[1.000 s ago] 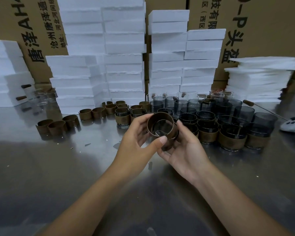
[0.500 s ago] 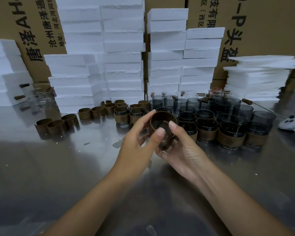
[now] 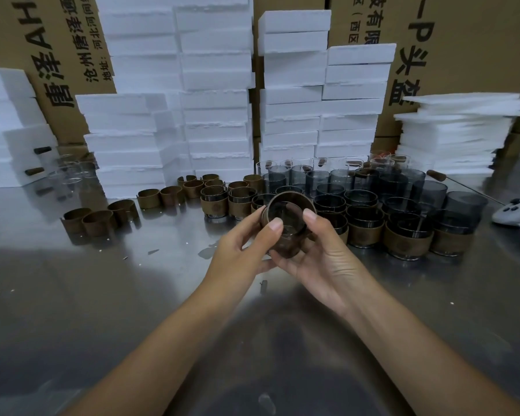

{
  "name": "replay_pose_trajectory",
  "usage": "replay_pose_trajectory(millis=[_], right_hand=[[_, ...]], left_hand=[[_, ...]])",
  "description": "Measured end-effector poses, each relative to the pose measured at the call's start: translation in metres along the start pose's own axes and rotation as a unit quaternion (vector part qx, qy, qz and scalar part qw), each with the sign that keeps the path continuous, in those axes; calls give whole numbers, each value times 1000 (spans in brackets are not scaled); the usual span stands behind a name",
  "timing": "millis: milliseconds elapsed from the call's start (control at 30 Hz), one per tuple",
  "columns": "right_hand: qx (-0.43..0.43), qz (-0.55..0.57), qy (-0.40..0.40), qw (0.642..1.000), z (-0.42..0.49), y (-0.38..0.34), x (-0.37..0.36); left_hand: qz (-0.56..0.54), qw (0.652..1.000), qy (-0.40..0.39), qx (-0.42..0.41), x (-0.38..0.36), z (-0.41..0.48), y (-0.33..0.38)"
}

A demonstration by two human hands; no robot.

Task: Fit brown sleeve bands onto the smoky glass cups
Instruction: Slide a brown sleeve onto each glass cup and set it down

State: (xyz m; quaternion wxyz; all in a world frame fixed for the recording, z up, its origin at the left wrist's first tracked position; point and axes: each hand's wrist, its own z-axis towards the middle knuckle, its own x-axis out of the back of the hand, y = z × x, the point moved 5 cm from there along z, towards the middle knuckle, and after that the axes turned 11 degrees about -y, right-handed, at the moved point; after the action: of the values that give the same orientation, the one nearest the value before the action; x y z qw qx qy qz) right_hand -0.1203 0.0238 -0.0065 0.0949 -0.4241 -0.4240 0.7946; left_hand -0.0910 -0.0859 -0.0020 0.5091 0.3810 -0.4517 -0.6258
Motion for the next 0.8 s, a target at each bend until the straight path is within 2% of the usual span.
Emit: replay_pose_trajectory(millis=[200,367,533,800], right_hand=[[0,-32,-8,999,0,1,1],[-4,-46,38,998,-2,0,3],[-4,-44,79,996,-3,1,6],[-14,-43,69,997,-1,7,3]], left_hand=[[-3,999,40,-25,5,0,0],[-10,997,55,-45,5,1,-3],[-21,997,61,-30,7,3,-7],[-48,997,58,-11,16,5,-10]])
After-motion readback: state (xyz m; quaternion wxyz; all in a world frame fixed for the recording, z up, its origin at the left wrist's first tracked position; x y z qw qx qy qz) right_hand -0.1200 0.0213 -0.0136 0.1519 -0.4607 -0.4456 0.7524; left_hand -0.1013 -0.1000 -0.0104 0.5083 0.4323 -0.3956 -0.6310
